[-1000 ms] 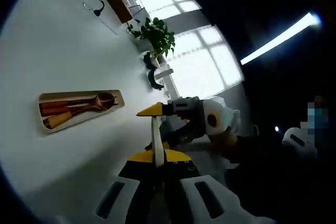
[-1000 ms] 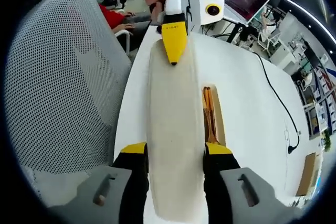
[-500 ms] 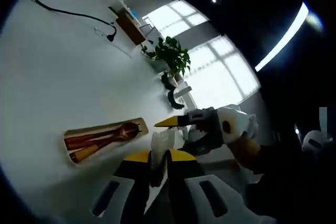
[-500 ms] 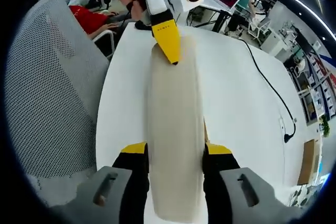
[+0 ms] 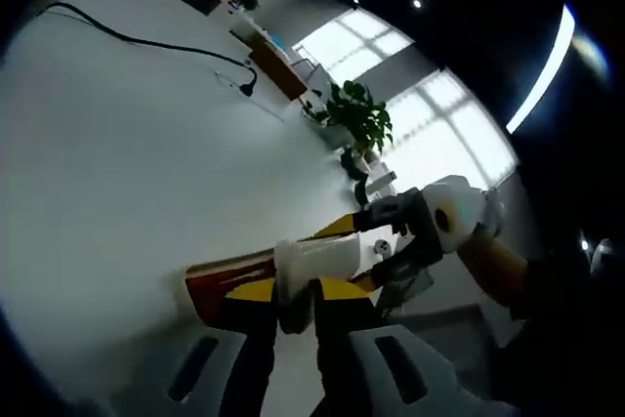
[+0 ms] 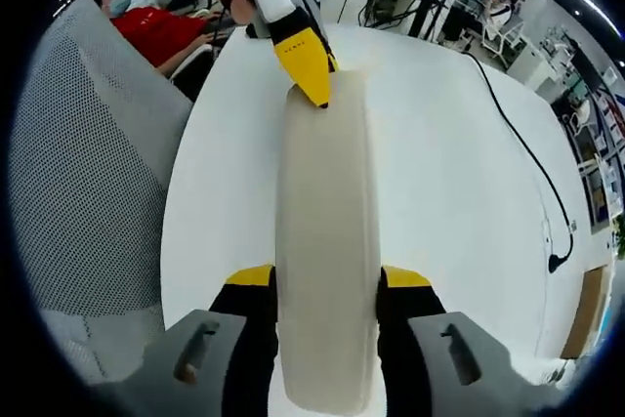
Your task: Arrange the utensils inside the cutlery case until each visible utensil rests in its matching compartment.
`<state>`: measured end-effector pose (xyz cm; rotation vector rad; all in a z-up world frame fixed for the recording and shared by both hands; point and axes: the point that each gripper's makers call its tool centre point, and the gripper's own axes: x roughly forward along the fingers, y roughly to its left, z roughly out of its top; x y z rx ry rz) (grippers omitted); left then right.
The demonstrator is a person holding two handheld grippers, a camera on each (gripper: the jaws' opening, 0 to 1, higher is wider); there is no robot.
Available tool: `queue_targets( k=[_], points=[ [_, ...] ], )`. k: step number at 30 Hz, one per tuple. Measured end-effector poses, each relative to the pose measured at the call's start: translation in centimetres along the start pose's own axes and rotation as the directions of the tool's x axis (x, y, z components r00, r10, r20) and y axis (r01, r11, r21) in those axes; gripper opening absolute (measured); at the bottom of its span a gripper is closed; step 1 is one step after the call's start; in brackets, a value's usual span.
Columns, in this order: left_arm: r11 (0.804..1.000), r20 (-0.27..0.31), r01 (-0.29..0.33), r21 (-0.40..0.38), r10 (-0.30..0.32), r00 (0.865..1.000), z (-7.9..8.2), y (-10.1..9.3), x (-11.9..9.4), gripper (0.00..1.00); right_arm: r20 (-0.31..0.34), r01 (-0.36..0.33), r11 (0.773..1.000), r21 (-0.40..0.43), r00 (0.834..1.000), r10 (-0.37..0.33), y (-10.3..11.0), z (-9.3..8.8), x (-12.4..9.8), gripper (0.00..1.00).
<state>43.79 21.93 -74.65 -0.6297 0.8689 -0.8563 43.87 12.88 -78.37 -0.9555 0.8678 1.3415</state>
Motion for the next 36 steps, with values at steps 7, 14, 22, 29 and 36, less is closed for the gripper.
queue_targets(
  k=[7,14,22,29,36],
  points=[
    [0.998,-0.029,-0.055,0.019,0.056,0.998,-0.5,1.9,-0.1,0.15,-0.053,-0.085,0.996,-0.02,0.995,0.084,-0.4,-0.1,1.9,0.38],
    [0.993,-0.063,-0.107,0.046,0.11,0.992,-0.5,3.9,0.3,0.23,-0.076,-0.123,0.992,-0.03,0.99,0.12,-1.0,-0.4,3.4,0.37],
    [0.992,-0.009,-0.121,-0.02,0.121,0.993,0.8,5.2,-1.0,0.31,-0.062,-0.187,0.982,0.01,0.98,0.187,-1.2,-0.5,4.0,0.37],
    [0.991,-0.019,-0.12,-0.068,0.119,0.993,0.5,6.0,-1.0,0.31,-0.057,-0.246,0.968,0.053,0.967,0.249,-0.8,-0.6,4.2,0.37],
    [0.98,-0.097,-0.197,-0.028,0.193,0.976,-1.1,7.5,-0.2,0.24,-0.029,-0.299,0.951,0.083,0.953,0.302,-0.9,-0.6,4.1,0.37]
  ],
)
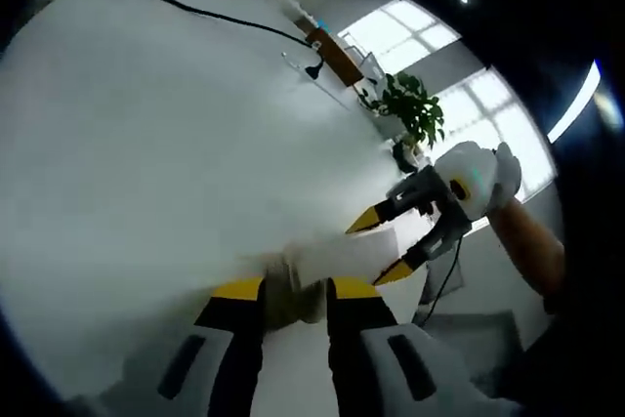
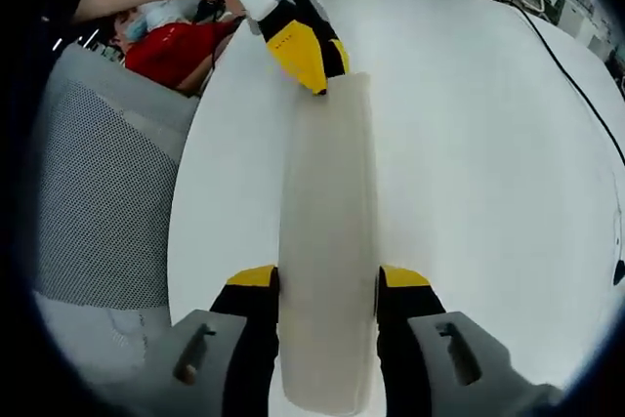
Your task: Arrange the utensils inside the cutlery case until each visible utensil rests in its matching compartment.
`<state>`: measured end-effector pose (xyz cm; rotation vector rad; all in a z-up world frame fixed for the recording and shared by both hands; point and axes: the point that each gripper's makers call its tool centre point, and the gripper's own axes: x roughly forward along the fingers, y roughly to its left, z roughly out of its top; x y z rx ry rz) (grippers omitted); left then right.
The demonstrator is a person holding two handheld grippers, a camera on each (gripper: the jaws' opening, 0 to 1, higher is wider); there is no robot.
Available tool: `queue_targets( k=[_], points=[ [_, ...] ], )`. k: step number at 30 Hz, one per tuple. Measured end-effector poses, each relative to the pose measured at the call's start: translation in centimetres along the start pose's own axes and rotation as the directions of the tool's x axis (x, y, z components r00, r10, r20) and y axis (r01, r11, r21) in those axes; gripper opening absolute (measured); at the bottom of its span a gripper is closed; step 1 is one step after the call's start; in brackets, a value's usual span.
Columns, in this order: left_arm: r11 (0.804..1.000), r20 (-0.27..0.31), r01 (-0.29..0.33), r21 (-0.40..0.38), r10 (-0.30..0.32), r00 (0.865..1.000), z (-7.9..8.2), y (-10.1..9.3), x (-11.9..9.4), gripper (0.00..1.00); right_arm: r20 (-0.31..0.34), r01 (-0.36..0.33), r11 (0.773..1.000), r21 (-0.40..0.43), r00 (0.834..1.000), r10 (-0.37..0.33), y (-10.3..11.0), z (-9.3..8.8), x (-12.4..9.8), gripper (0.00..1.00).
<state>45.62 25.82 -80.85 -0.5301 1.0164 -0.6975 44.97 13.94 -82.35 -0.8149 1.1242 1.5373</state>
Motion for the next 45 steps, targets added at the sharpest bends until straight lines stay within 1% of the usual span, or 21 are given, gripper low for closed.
queue_targets(
  k=[3,7,10,12,14,16,17,19,20,22,25,26,28,31,36,37,38,39,41,43,45],
  points=[
    [0.999,-0.001,-0.003,-0.038,0.003,1.0,0.1,-0.1,0.2,0.26,0.003,-0.007,1.0,-0.001,1.0,0.007,0.1,0.0,0.0,0.37],
    [1.0,-0.015,-0.017,-0.018,0.016,1.0,0.3,-0.3,0.2,0.24,0.009,0.004,1.0,0.017,1.0,-0.005,-0.1,-0.5,-0.4,0.4],
    [1.0,-0.003,-0.025,0.003,0.025,1.0,0.5,-0.3,0.0,0.22,0.062,0.02,0.999,0.03,0.998,-0.022,0.1,-0.4,-1.7,0.39],
    [0.999,0.039,-0.031,-0.017,0.032,0.999,1.4,-0.2,-0.7,0.24,0.132,0.03,0.998,0.059,0.991,-0.038,0.5,0.0,-3.2,0.39],
    [0.999,0.097,-0.039,-0.013,0.04,0.995,2.6,-0.3,-1.5,0.24,0.195,0.075,0.992,0.1,0.976,-0.093,0.2,0.0,-5.0,0.36],
    [0.999,0.096,-0.036,0.018,0.035,0.995,3.0,-0.9,-2.1,0.22,0.236,0.114,0.978,0.173,0.959,-0.154,-0.1,-0.7,-6.5,0.27],
    [0.996,0.072,-0.041,0.083,0.035,0.997,2.9,-1.4,-2.3,0.21,0.24,0.121,0.971,0.205,0.956,-0.17,-0.1,-1.2,-6.9,0.21],
    [0.984,0.028,-0.041,0.172,0.036,0.999,2.6,-2.2,-2.3,0.19,0.228,0.118,0.957,0.267,0.957,-0.182,0.5,-2.6,-7.2,0.04],
    [0.98,0.004,-0.036,0.195,0.036,0.999,2.2,-2.5,-2.3,0.16,0.21,0.129,0.954,0.272,0.959,-0.189,0.7,-3.3,-7.2,0.0],
    [0.969,-0.061,-0.033,0.246,0.049,0.997,1.3,-3.0,-2.1,0.1,0.169,0.189,0.948,0.255,0.957,-0.236,0.9,-4.9,-6.7,0.0],
    [0.943,-0.122,-0.033,0.332,0.077,0.989,0.5,-3.5,-1.5,0.0,0.147,0.218,0.942,0.256,0.954,-0.26,1.4,-5.6,-6.1,0.0],
    [0.939,-0.123,-0.038,0.342,0.085,0.989,0.5,-3.4,-1.3,0.0,0.136,0.224,0.938,0.265,0.954,-0.267,1.6,-5.8,-5.9,0.0],
    [0.903,-0.138,-0.035,0.427,0.104,0.985,0.5,-3.6,-0.8,0.0,0.129,0.232,0.935,0.269,0.953,-0.274,1.9,-6.0,-5.6,0.0],
    [0.89,-0.166,-0.049,0.453,0.139,0.976,0.5,-3.7,-0.3,0.0,0.101,0.25,0.927,0.279,0.953,-0.287,1.9,-6.4,-5.3,0.0],
    [0.822,-0.231,-0.094,0.562,0.265,0.936,0.4,-2.2,0.2,0.0,0.066,0.265,0.926,0.27,0.954,-0.292,1.7,-6.4,-5.1,0.0],
    [0.821,-0.241,-0.092,0.564,0.27,0.932,0.3,-2.1,0.5,0.0,0.059,0.268,0.925,0.268,0.954,-0.294,1.6,-6.4,-5.0,0.0],
    [0.837,-0.234,-0.088,0.54,0.25,0.939,0.8,-2.4,0.8,0.0,0.048,0.272,0.925,0.264,0.954,-0.295,1.5,-6.5,-4.9,0.0],
    [0.86,-0.256,-0.103,0.5,0.261,0.931,0.7,-2.3,0.9,0.0,0.035,0.281,0.924,0.258,0.953,-0.3,1.4,-6.7,-4.8,0.0],
    [0.847,-0.258,-0.108,0.52,0.276,0.926,1.0,-2.2,1.0,0.0,-0.004,0.292,0.916,0.274,0.953,-0.303,1.2,-7.3,-4.6,0.0],
    [0.846,-0.264,-0.131,0.516,0.303,0.916,1.0,-2.0,0.9,0.0,-0.006,0.293,0.917,0.27,0.953,-0.303,1.2,-7.0,-4.5,0.0],
    [0.832,-0.274,-0.141,0.537,0.33,0.904,0.7,-2.0,1.0,0.0,-0.018,0.3,0.914,0.273,0.952,-0.307,1.1,-7.1,-4.5,0.0]
  ],
)
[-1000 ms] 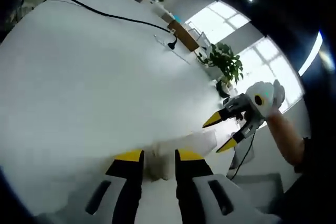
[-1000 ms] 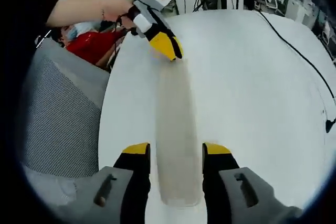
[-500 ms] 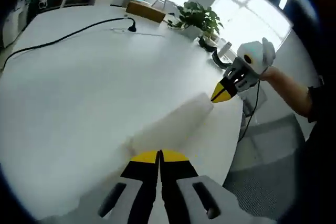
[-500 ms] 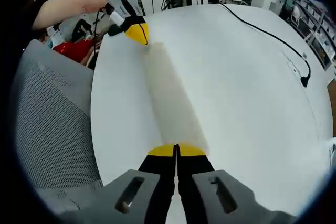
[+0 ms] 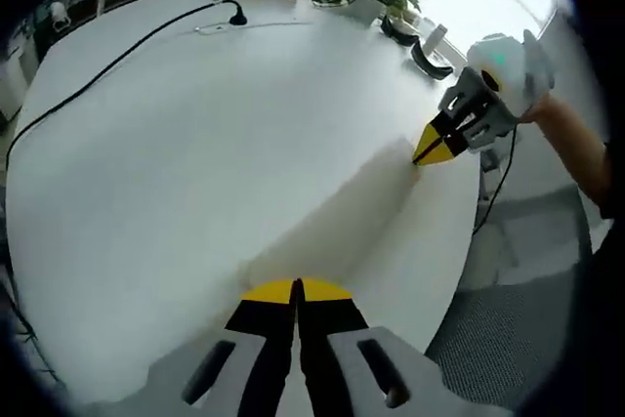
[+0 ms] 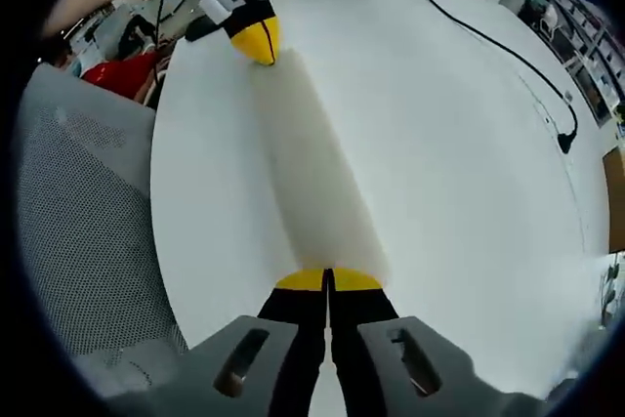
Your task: Arrange the utensils inside the cutlery case until each visible utensil rests in its matching compartment.
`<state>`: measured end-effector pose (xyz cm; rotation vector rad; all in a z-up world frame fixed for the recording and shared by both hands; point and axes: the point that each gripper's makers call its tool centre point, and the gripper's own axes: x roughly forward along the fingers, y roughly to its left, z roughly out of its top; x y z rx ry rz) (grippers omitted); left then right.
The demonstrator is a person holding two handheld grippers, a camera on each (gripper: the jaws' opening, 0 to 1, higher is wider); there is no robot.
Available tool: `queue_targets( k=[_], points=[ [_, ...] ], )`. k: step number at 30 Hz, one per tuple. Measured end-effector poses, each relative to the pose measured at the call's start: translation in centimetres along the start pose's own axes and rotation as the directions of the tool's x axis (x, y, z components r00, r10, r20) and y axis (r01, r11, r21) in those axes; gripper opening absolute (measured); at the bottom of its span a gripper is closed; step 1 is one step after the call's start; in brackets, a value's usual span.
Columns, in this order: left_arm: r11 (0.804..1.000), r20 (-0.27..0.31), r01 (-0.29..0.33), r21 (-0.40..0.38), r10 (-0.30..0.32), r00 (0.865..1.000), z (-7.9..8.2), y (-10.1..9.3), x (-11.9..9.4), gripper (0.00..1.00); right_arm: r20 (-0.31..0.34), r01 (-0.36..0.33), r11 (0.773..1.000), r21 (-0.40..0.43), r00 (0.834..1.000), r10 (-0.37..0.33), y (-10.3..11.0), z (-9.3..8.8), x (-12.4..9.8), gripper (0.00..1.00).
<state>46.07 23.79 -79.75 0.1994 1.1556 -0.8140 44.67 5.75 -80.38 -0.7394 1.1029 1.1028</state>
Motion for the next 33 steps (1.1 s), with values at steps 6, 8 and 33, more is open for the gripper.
queue_targets(
  k=[6,8,33],
  points=[
    [0.995,-0.067,-0.038,0.09,0.044,0.997,0.0,0.0,0.4,0.0,-0.059,0.015,1.0,-0.025,0.998,-0.016,-0.1,-0.1,0.1,0.0],
    [0.995,-0.057,-0.039,0.086,0.044,0.997,0.1,0.0,0.4,0.0,-0.081,0.033,0.999,-0.033,0.996,-0.036,-0.1,0.0,0.2,0.0],
    [0.992,-0.092,-0.104,0.075,0.111,0.99,0.5,0.7,1.0,0.0,-0.091,0.09,0.994,0.059,0.992,-0.084,-2.0,0.5,0.2,0.0]
  ],
)
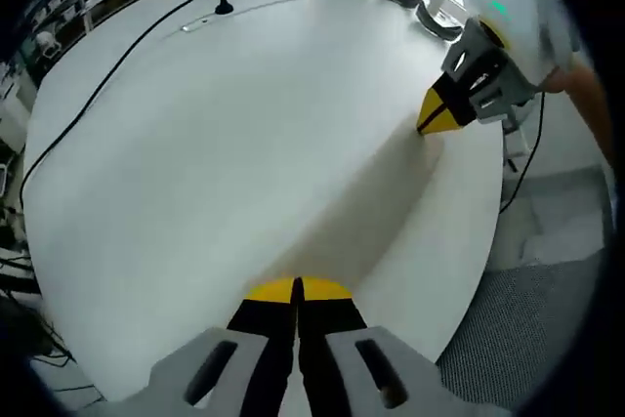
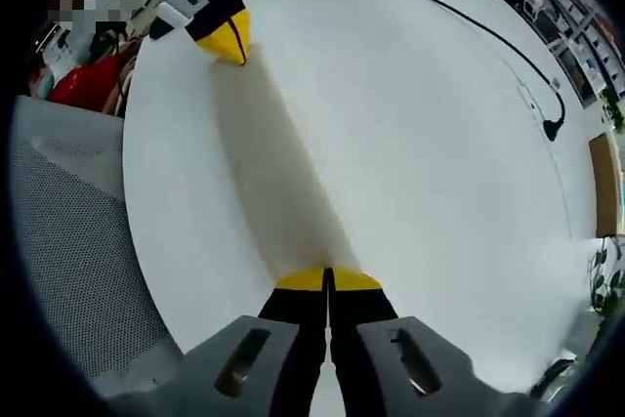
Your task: Arrange the utensils inside the cutlery case until each visible utensil rests in its matching compartment.
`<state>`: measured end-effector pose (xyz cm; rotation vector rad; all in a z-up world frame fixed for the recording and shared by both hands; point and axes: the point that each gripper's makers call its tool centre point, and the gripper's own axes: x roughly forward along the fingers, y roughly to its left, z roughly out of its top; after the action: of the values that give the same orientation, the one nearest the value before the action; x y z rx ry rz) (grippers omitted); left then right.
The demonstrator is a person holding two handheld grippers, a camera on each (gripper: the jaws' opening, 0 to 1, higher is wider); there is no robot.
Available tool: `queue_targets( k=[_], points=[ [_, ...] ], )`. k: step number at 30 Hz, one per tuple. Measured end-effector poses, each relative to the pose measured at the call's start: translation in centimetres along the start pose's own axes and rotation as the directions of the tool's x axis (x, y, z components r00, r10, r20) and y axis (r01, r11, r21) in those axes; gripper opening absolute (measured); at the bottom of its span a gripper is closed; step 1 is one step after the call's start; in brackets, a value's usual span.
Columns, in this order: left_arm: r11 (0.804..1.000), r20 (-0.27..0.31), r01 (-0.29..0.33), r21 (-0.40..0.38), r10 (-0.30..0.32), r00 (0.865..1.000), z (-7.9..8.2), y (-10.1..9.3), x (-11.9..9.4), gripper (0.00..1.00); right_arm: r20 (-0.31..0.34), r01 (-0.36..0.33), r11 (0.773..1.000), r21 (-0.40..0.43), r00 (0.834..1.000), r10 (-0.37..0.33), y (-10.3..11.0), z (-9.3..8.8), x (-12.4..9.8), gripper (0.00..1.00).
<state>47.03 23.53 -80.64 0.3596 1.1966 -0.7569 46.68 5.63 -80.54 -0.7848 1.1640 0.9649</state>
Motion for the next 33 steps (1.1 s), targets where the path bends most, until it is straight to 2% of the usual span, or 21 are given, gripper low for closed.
queue_targets(
  k=[3,7,8,11,12,13,14,15,16,17,20,22,25,28,31,33],
  points=[
    [0.999,0.027,-0.004,0.044,0.002,1.0,0.6,-0.3,-0.2,0.0,-0.003,0.009,1.0,-0.002,1.0,-0.009,0.1,0.0,0.0,0.0],
    [0.998,0.049,-0.006,0.057,0.003,0.999,0.8,-0.4,-0.2,0.0,-0.011,0.007,1.0,-0.018,1.0,-0.007,0.1,0.0,-0.1,0.0],
    [0.995,0.072,-0.014,0.098,0.007,0.997,1.1,-0.6,-0.2,0.0,0.001,-0.014,0.999,-0.038,1.0,0.014,0.1,0.0,-0.2,0.0],
    [0.982,0.119,-0.012,0.19,-0.011,0.993,1.3,-1.2,-0.6,0.01,0.111,-0.051,0.996,-0.069,0.992,0.059,0.5,0.7,-0.3,0.0],
    [0.966,0.157,-0.014,0.257,-0.028,0.987,1.9,-1.6,-0.8,0.07,0.112,-0.042,0.997,-0.072,0.992,0.05,0.4,0.5,-0.4,0.06],
    [0.948,0.182,-0.047,0.314,-0.011,0.983,2.3,-1.5,-1.1,0.17,0.115,-0.044,0.992,-0.114,0.992,0.057,0.6,0.4,-0.4,0.15],
    [0.919,0.181,-0.058,0.389,-0.015,0.983,2.3,-1.6,-1.1,0.28,0.118,-0.049,0.985,-0.164,0.991,0.069,0.9,0.5,-0.4,0.22],
    [0.9,0.182,-0.067,0.432,-0.014,0.983,2.4,-1.7,-1.1,0.34,0.135,-0.036,0.972,-0.232,0.988,0.069,0.9,1.0,-0.4,0.25],
    [0.882,0.158,-0.052,0.469,-0.025,0.987,2.1,-1.9,-0.8,0.39,0.131,-0.046,0.965,-0.256,0.988,0.082,1.2,0.8,-0.4,0.29],
    [0.881,0.14,-0.047,0.471,-0.022,0.99,1.8,-2.0,-0.6,0.43,0.131,-0.043,0.968,-0.247,0.988,0.078,1.1,0.9,-0.5,0.3],
    [0.883,0.122,-0.019,0.47,-0.043,0.992,1.6,-2.3,0.3,0.43,0.146,-0.055,0.97,-0.235,0.985,0.091,0.9,1.3,-0.3,0.38],
    [0.875,0.113,-0.004,0.485,-0.058,0.992,1.3,-2.3,0.8,0.46,0.139,-0.075,0.97,-0.23,0.984,0.109,1.1,1.2,-0.2,0.43],
    [0.871,0.112,-0.002,0.491,-0.061,0.992,1.2,-2.1,1.5,0.5,0.14,-0.094,0.964,-0.249,0.981,0.132,1.5,1.3,-0.2,0.42],
    [0.865,0.107,-0.01,0.502,-0.051,0.993,1.3,-1.8,2.0,0.48,0.113,-0.126,0.954,-0.271,0.98,0.162,2.5,1.1,0.3,0.41],
    [0.853,0.099,-0.02,0.522,-0.037,0.994,1.2,-1.8,2.0,0.46,0.066,-0.097,0.938,-0.332,0.99,0.125,2.4,0.6,1.3,0.4],
    [0.843,0.1,-0.032,0.537,-0.026,0.995,1.1,-1.9,2.0,0.46,0.068,-0.083,0.939,-0.334,0.992,0.111,2.3,0.6,1.6,0.38]
  ],
)
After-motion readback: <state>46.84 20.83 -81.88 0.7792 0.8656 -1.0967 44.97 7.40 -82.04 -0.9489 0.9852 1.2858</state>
